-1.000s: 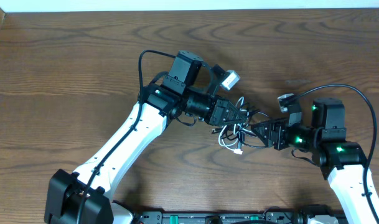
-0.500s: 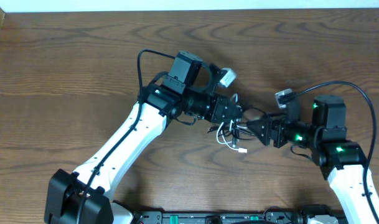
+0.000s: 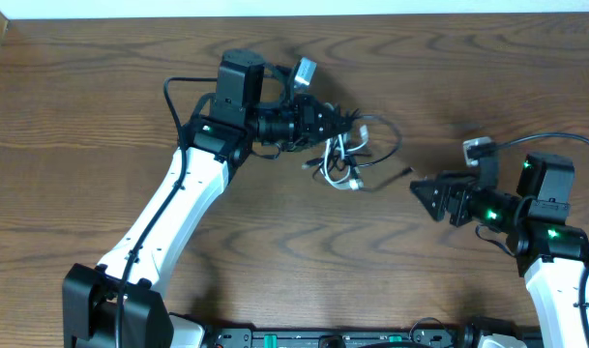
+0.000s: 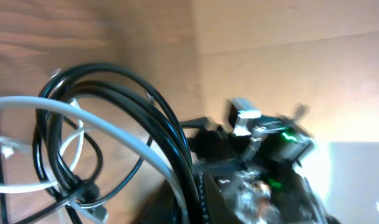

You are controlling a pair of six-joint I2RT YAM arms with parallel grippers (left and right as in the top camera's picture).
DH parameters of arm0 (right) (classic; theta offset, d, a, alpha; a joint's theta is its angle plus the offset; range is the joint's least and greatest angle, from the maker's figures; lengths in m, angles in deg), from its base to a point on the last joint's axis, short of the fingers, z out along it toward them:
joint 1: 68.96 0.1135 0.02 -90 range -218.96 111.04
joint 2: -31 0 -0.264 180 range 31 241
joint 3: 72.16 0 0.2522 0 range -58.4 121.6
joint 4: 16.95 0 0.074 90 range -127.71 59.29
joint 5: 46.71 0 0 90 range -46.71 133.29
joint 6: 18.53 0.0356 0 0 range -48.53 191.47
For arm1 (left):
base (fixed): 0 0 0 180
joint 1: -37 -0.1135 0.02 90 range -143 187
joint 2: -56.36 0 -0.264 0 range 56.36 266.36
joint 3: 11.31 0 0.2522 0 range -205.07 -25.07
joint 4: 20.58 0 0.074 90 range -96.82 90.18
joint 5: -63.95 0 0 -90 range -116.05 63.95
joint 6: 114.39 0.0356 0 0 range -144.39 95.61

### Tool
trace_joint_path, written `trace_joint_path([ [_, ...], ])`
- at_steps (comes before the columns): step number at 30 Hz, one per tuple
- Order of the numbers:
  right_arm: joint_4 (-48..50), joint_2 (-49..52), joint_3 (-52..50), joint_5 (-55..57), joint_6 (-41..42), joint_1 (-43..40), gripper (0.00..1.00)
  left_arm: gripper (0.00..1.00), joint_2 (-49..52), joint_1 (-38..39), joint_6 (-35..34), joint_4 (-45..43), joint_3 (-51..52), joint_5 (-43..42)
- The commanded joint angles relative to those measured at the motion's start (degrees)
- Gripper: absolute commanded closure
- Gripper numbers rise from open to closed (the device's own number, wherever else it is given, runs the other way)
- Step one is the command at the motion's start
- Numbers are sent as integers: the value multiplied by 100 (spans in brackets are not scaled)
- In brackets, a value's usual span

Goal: Untangle cables

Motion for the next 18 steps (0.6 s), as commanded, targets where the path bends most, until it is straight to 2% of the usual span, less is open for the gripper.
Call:
trace_joint_path([
  [1, -162, -66, 76, -1189, -1113, 149, 23, 92, -44, 42, -737, -494, -76, -1399],
  [5, -92, -66, 76, -1346, -1335, 315, 23, 92, -44, 85, -728, -688, -76, -1799],
  [13, 501, -66, 76, -1331, -1331, 332, 31, 92, -44, 85, -730, -688, -76, -2041],
  [18, 503, -66, 76, -1456, -1331, 437, 30, 92, -44, 160, -721, -852, -76, -2223],
])
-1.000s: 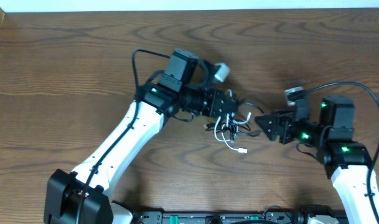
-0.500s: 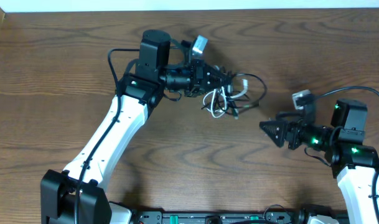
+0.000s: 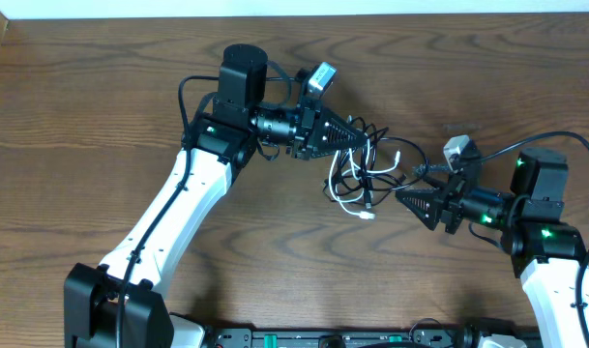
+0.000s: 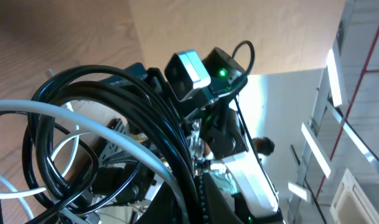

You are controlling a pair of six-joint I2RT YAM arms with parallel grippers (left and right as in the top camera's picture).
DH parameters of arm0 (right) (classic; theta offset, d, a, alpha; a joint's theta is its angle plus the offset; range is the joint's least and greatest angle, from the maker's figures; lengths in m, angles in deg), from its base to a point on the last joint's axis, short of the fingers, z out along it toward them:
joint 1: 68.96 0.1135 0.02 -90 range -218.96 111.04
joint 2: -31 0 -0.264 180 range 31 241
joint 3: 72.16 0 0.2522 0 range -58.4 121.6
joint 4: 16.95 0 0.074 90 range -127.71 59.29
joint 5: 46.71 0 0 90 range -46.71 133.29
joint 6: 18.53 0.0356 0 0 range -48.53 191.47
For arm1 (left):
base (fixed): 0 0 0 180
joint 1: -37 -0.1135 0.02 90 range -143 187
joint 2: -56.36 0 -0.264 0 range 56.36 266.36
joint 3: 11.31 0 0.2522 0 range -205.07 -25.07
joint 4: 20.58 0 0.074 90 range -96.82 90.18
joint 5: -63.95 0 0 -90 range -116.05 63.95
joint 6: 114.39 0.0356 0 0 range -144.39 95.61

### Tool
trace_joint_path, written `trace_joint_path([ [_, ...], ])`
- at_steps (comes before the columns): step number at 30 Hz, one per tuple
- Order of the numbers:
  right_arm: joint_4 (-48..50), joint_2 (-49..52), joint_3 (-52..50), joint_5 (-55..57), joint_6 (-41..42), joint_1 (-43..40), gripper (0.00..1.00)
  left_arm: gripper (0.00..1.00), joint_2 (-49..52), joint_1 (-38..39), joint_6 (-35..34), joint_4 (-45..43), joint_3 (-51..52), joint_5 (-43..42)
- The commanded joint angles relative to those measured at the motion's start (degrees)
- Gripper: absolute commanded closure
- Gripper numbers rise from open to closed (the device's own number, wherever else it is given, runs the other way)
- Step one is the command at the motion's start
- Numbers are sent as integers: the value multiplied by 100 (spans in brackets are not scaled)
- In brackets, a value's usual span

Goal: Untangle cables

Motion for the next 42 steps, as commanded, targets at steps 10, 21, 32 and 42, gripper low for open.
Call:
trace_joint_path([
  [10, 136, -55, 76, 101, -116, 695, 53, 92, -44, 304, -55, -306, -76, -391],
  [21, -186, -46, 72, 2693, 1036, 702, 99, 92, -44, 291, 1108, -302, -76, -387],
  [32, -1073, -44, 72, 6373, 3340, 529, 99, 92, -42, 291, 2330, 522, -74, 684],
  [42, -649, -44, 72, 4474, 3176, 490, 11, 92, -44, 332, 3228, 2282, -74, 2614],
])
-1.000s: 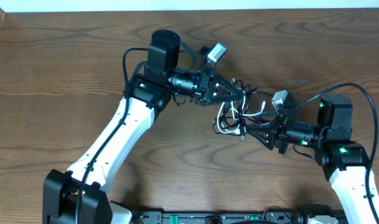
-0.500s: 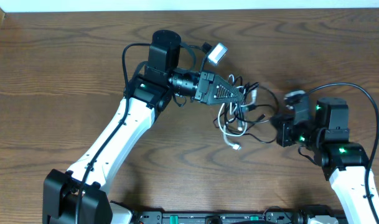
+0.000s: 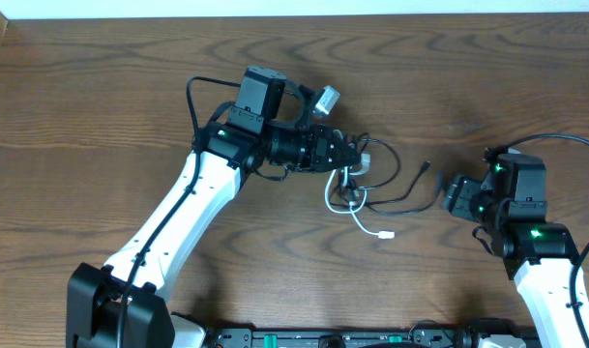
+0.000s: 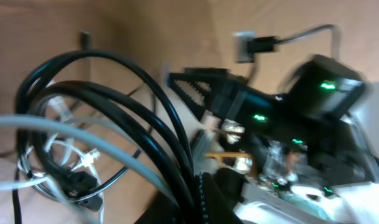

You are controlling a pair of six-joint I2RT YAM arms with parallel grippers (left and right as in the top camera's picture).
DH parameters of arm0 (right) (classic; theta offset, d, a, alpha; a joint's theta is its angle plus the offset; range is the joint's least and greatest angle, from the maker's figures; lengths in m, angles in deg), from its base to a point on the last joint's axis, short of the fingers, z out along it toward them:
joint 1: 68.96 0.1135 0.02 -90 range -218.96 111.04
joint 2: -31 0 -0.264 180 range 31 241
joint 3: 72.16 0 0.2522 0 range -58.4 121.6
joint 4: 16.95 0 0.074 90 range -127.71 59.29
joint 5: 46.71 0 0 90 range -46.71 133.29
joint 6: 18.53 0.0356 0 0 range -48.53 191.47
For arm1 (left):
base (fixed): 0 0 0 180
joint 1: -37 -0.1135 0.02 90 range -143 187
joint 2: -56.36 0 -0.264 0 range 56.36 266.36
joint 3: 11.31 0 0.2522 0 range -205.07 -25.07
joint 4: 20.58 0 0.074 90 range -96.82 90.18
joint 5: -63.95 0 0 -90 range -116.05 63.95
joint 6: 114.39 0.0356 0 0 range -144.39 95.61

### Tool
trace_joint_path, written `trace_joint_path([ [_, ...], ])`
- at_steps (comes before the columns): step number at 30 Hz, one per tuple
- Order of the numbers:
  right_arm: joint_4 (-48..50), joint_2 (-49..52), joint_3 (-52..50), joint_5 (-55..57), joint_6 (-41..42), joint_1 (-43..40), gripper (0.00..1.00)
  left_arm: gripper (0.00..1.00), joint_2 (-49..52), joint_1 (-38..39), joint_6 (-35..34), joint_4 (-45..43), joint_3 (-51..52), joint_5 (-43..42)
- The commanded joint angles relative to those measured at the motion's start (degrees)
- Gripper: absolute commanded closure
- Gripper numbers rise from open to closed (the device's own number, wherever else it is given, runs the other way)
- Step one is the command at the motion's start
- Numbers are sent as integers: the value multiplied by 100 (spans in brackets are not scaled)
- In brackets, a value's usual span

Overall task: Untangle cables
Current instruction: 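Pull the black cable rightward with the right gripper, away from the left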

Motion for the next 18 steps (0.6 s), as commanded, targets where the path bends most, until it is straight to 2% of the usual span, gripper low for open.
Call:
trace_joint_path([
  [1, 249, -44, 72, -1567, -168, -7, 11, 92, -44, 61, 540, 81, -72, 487],
  [6, 737, -44, 72, -2931, -407, 57, 13, 92, -44, 330, 1005, 236, -72, 361],
  [11, 892, -44, 72, -2983, -402, 125, 14, 92, -44, 684, 1615, 603, -72, 372],
  [14, 925, -44, 72, -3032, -396, 129, 14, 92, -44, 876, 1751, 793, -72, 562],
  [18, 966, -44, 72, -3174, 140, 129, 21, 92, -44, 1095, 1869, 850, -72, 887],
])
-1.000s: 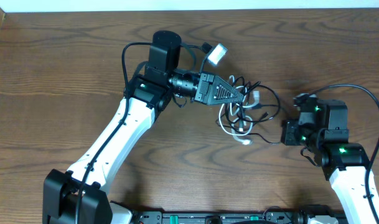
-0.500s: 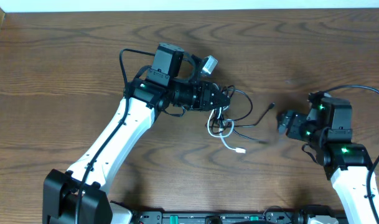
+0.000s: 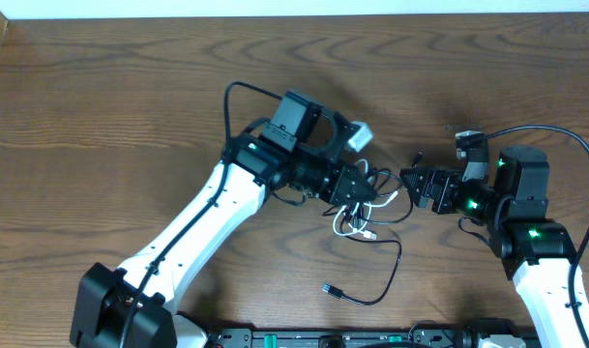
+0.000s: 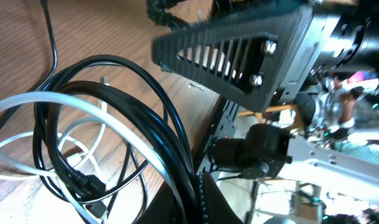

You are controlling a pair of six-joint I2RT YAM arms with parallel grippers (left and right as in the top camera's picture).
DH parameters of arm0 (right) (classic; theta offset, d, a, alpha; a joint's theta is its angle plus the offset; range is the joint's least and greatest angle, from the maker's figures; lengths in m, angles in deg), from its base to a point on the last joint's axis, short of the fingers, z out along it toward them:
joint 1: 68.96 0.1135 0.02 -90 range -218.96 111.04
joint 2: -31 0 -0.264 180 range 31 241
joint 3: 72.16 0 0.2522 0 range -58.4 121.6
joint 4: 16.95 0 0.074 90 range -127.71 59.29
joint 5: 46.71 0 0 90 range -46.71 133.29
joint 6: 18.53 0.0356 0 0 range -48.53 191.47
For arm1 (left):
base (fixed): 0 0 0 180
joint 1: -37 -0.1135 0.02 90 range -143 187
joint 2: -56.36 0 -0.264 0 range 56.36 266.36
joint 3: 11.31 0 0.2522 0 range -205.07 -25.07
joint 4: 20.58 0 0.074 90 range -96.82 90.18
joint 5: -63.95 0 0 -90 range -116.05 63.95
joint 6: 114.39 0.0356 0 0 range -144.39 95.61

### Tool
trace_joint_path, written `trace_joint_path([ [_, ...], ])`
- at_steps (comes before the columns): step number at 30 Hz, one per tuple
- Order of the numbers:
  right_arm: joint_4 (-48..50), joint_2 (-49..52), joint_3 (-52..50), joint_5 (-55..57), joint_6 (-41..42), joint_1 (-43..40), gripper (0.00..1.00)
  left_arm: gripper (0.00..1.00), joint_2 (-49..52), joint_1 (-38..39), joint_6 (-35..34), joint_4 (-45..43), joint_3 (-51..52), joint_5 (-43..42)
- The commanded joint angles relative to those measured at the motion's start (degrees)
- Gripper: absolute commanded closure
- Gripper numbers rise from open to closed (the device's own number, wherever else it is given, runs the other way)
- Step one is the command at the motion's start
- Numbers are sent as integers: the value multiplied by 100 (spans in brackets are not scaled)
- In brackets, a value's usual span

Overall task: Untangle cables
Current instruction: 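Pull the black cable rightward with the right gripper, away from the left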

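My left gripper (image 3: 364, 190) is shut on a tangle of black and white cables (image 3: 357, 220) near the middle of the table. In the left wrist view the black loops (image 4: 114, 93) and a white cable (image 4: 83, 109) run down into that gripper (image 4: 192, 186). One black cable (image 3: 396, 266) trails out of the tangle toward the front and ends in a plug (image 3: 329, 288) on the wood. My right gripper (image 3: 408, 184) sits just right of the tangle, pointing at it. One ribbed finger (image 4: 239, 56) of it shows in the left wrist view. Its jaw gap is hidden.
The wooden table (image 3: 101, 116) stretches wide to the left and back. A cardboard edge stands at the far left corner. A black rail (image 3: 323, 338) runs along the front edge. A thin black cable tip (image 3: 417, 155) lies behind the right gripper.
My left gripper has shifted right and toward the front, carrying the tangle. The right gripper, then back at the right, now sits close to the tangle. A black cable with a plug now lies loose in front.
The left gripper held the tangle at the back centre with the right gripper apart. Then both met at the tangle. Then the right gripper was back at the right with a black cable stretched toward it. Now that cable lies slack and the grippers are close again.
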Motion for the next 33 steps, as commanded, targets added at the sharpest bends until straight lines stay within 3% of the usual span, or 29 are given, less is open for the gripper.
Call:
trace_joint_path([
  [1, 15, -44, 72, -256, 649, 35, 24, 92, -44, 186, 332, 26, -72, 448],
  [5, -9, -44, 72, -286, 2227, 35, 25, 92, -44, 402, 330, 22, -72, 997],
  [8, -24, -44, 72, -507, 2791, 39, 24, 92, -44, 529, 330, -17, -72, 1176],
  [22, -4, -44, 72, -772, 2992, 529, 46, 93, -44, 796, 328, -455, -72, 1172],
  [28, 0, -44, 72, -774, 2992, 529, 72, 92, -44, 997, 330, -540, -72, 1174],
  [31, -7, -44, 72, -774, 2990, 529, 95, 91, -44, 988, 330, -546, -72, 1252],
  [33, -55, -44, 72, -772, 2988, 527, 99, 87, -44, 979, 328, -514, -72, 1572],
])
